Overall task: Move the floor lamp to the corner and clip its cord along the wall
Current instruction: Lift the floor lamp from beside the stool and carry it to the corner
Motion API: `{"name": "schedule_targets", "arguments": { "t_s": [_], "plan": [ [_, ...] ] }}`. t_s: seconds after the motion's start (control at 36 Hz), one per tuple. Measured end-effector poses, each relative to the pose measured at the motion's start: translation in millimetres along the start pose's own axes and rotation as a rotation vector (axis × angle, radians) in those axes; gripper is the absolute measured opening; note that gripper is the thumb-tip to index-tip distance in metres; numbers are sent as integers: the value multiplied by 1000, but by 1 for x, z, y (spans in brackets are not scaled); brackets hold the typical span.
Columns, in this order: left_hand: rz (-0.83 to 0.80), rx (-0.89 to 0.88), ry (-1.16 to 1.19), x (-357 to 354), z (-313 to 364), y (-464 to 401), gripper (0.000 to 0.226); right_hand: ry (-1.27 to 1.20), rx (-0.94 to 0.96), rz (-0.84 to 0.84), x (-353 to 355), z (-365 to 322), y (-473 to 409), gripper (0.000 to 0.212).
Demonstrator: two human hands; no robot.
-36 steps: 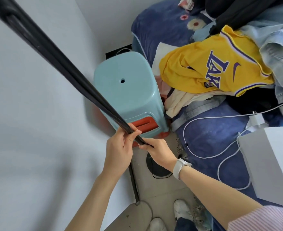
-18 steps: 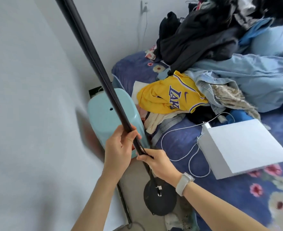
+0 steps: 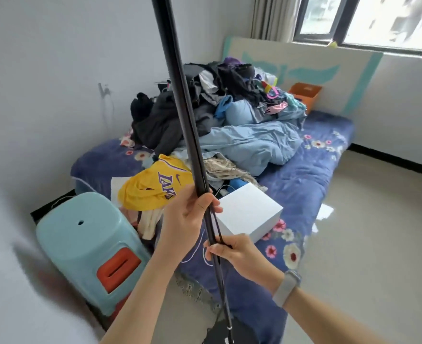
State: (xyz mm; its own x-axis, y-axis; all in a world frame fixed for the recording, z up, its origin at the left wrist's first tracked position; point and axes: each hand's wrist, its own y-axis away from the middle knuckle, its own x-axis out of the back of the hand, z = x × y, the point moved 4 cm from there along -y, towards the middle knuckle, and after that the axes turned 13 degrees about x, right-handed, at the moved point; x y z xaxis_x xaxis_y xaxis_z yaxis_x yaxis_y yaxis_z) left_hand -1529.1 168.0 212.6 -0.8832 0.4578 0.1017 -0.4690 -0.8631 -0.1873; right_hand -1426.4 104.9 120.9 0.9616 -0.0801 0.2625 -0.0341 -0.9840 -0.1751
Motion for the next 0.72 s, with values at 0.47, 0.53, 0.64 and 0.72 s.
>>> {"name": "schedule_targets", "arguments": {
  "t_s": [0.47, 0.53, 0.64, 0.72],
  "plan": [
    [-448, -140, 200, -323, 111, 36, 29, -31, -70, 526, 246, -39, 218, 26],
    [-496, -131, 224, -363, 121, 42, 26, 3, -67, 565, 277, -40, 241, 24],
    [-524, -139, 234, -434, 138, 48, 20, 65, -64, 619, 334, -39, 279, 18],
    [-522, -148, 251, -469, 142, 46, 21, 70, -62, 676, 362, -39, 293, 21]
  ]
}}
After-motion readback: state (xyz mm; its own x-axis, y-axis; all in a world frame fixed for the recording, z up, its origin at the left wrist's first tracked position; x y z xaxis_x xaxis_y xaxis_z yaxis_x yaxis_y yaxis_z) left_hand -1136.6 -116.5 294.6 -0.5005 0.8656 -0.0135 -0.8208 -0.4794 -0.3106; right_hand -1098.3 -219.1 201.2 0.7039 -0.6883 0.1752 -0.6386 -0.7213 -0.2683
